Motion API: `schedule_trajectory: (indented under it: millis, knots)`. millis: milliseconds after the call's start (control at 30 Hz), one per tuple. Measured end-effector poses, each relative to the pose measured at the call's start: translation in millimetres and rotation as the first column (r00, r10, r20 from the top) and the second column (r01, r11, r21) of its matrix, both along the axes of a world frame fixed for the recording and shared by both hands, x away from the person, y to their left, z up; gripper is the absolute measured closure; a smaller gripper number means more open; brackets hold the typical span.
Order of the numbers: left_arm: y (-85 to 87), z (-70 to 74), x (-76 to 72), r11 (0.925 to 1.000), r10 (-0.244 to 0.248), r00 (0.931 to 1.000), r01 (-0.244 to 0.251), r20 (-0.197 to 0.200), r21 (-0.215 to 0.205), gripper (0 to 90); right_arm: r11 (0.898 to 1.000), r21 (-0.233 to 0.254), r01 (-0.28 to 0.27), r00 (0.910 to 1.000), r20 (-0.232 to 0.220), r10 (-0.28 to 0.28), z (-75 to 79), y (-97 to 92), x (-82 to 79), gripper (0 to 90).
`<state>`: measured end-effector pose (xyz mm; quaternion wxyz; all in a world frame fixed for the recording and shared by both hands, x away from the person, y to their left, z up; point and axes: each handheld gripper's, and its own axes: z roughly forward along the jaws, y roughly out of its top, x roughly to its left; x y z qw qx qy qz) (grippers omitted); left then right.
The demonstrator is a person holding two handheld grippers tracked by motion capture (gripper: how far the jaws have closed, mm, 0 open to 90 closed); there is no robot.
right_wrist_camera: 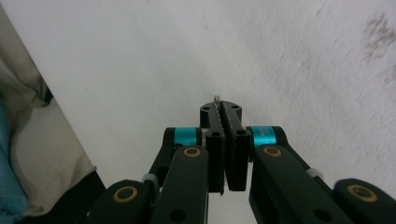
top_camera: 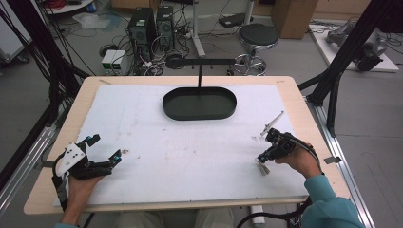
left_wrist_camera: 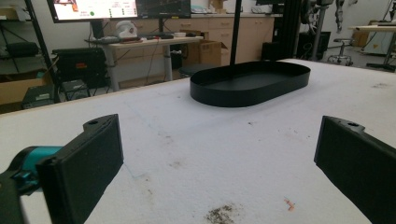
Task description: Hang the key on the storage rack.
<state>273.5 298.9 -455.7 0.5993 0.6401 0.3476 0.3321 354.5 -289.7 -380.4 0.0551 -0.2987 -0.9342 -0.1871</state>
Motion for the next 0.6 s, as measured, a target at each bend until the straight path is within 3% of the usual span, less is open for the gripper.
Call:
schedule_trajectory:
  millis: [200,267,300,367,600]
  knots:
    - [0.1,0.0,0.0,1.0000,-0.001,1.0000,0.001,-0.001,-0.002,1.7,0.990,0.137,0.023,0.9960,0.082,-0.034,20.6,-0.7,3.6,89.1]
    - [0.0,0.0,-0.1,1.0000,-0.001,1.0000,0.001,-0.001,-0.003,1.7,0.980,0.198,0.034,0.9913,0.118,-0.058,29.9,-1.2,6.7,89.1]
    - [0.1,0.0,-0.1,1.0000,-0.001,1.0000,0.001,-0.001,-0.001,1.7,0.965,0.259,0.040,0.9867,0.142,-0.079,38.7,-1.4,10.8,89.1]
    - [0.1,0.0,-0.1,1.0000,-0.001,1.0000,0.001,-0.001,-0.002,1.7,0.960,0.277,0.045,0.9856,0.145,-0.088,42.5,-1.3,12.2,89.1]
    - [0.1,0.0,-0.1,1.0000,-0.001,1.0000,0.001,0.000,-0.002,1.7,0.907,0.419,0.028,0.9598,0.243,-0.141,78.8,2.6,33.1,89.0]
